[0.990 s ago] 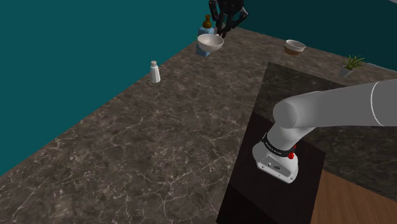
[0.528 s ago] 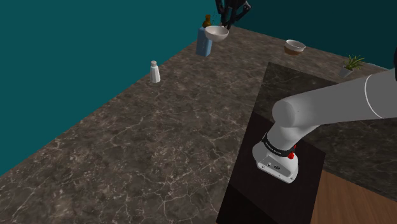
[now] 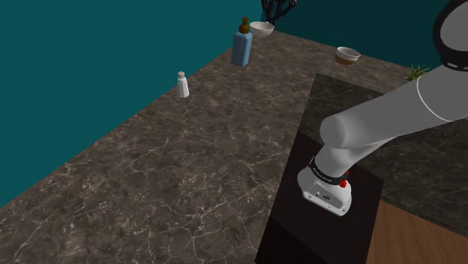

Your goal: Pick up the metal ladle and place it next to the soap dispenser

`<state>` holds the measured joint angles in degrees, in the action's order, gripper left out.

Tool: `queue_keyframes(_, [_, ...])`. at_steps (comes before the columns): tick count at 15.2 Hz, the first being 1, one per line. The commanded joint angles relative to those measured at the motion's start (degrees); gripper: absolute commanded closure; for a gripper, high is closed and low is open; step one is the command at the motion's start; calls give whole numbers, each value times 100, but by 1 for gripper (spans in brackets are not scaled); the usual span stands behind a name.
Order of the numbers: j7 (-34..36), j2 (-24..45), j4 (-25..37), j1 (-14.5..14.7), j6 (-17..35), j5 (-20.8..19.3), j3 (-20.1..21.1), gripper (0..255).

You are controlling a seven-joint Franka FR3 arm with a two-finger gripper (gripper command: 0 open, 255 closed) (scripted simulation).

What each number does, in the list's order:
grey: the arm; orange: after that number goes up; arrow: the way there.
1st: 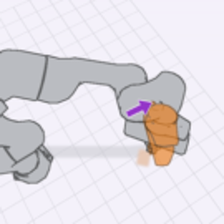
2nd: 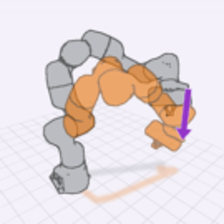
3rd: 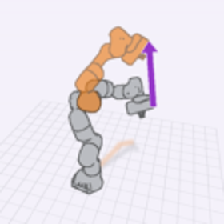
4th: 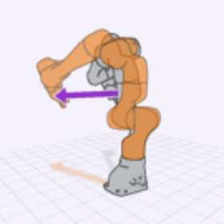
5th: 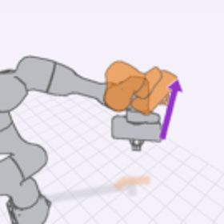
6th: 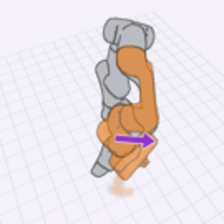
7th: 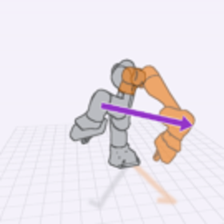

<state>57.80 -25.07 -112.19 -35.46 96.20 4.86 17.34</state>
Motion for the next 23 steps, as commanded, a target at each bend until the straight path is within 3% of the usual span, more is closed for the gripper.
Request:
queue_keyframes(1, [-190,283,218,-100,50,-98,-120,255])
queue_keyframes(8, [-675,1441,1274,-385,116,-388,-400,255])
queue_keyframes(14, [-1034,2589,2551,-574,-35,-597,-582,255])
queue_keyframes(23, [-1059,2462,1770,-590,621,-568,-601,255])
